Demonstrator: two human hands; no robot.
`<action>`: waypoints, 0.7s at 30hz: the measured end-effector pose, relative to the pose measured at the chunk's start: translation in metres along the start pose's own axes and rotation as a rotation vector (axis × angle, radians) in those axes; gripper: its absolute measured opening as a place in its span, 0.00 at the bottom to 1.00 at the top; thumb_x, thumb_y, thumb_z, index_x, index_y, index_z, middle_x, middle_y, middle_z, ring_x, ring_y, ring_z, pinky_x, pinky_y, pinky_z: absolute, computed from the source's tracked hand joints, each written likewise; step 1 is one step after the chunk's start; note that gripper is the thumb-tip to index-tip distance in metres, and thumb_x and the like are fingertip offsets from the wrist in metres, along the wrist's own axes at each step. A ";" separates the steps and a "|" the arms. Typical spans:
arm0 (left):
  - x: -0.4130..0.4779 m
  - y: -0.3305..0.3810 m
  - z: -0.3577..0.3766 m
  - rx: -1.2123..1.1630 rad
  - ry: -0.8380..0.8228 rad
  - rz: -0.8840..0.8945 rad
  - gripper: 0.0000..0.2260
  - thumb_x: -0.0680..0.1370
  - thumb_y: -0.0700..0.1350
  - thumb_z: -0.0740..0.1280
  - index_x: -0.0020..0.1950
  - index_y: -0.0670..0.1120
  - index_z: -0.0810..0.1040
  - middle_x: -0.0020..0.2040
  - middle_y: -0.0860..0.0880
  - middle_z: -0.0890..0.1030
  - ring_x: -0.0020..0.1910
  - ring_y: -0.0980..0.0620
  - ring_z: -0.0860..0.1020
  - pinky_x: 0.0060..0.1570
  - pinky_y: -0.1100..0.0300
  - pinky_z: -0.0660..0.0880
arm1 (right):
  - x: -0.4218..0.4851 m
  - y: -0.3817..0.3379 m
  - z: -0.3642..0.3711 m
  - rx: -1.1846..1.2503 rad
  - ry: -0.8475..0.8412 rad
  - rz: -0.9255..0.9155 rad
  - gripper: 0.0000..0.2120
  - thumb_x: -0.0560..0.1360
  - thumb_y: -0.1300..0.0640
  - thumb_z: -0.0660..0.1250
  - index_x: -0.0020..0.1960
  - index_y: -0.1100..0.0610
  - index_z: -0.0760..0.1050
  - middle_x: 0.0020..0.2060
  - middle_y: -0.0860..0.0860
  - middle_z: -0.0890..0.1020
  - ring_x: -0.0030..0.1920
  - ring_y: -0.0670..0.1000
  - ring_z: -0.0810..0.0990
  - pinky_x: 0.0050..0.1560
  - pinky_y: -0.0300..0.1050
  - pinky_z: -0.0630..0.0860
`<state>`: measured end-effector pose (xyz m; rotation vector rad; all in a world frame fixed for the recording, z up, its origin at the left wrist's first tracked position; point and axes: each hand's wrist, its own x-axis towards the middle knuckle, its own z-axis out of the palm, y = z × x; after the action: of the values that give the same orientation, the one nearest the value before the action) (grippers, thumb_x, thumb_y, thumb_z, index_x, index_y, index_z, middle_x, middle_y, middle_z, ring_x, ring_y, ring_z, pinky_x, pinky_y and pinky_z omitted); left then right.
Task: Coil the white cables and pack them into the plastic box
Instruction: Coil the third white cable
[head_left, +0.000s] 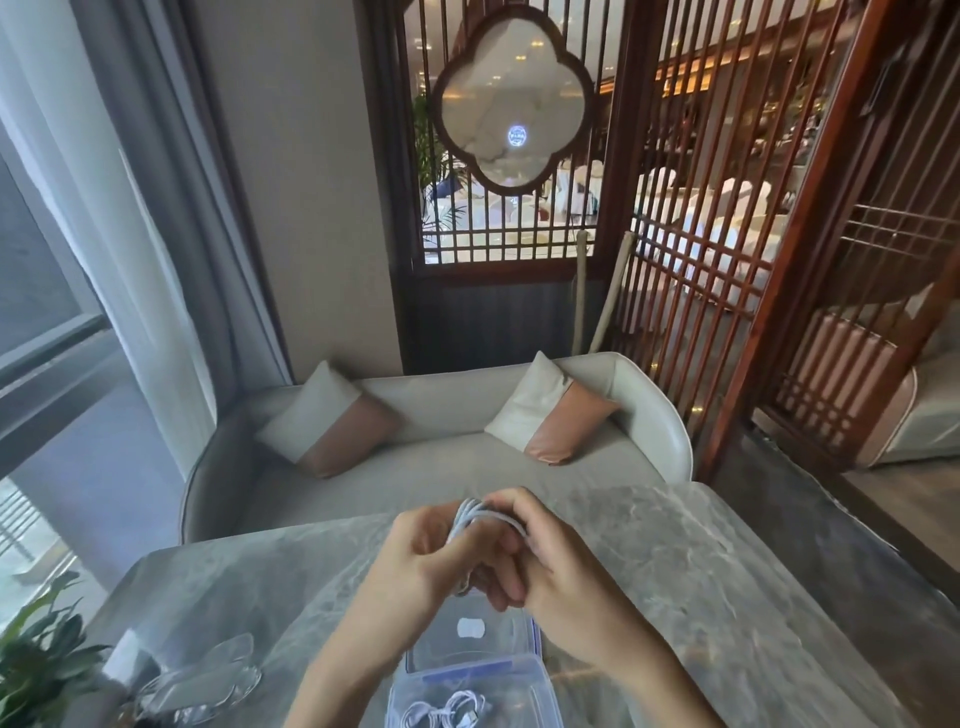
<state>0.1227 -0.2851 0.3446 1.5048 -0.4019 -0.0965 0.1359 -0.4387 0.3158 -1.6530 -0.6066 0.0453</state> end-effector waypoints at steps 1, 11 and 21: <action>0.001 0.001 -0.001 -0.020 -0.052 -0.028 0.10 0.77 0.45 0.65 0.39 0.43 0.81 0.32 0.39 0.82 0.31 0.45 0.79 0.35 0.60 0.74 | -0.001 0.000 -0.005 0.030 -0.022 0.023 0.08 0.82 0.62 0.57 0.55 0.55 0.75 0.30 0.53 0.78 0.34 0.49 0.78 0.40 0.43 0.75; 0.016 -0.010 0.010 0.066 -0.013 -0.039 0.13 0.76 0.49 0.70 0.37 0.41 0.81 0.27 0.40 0.81 0.28 0.44 0.80 0.33 0.58 0.76 | -0.003 0.003 -0.020 0.020 -0.003 0.073 0.05 0.80 0.62 0.57 0.51 0.60 0.71 0.29 0.49 0.78 0.33 0.48 0.77 0.42 0.45 0.75; 0.024 -0.025 0.011 0.160 0.352 -0.050 0.37 0.71 0.71 0.59 0.20 0.39 0.73 0.15 0.40 0.71 0.15 0.44 0.73 0.22 0.63 0.70 | -0.001 0.011 0.007 -0.468 0.161 -0.064 0.14 0.77 0.61 0.54 0.58 0.55 0.73 0.49 0.47 0.76 0.49 0.43 0.77 0.52 0.44 0.76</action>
<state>0.1467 -0.3045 0.3249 1.6520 -0.0905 0.1633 0.1365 -0.4337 0.3042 -2.0624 -0.5741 -0.2946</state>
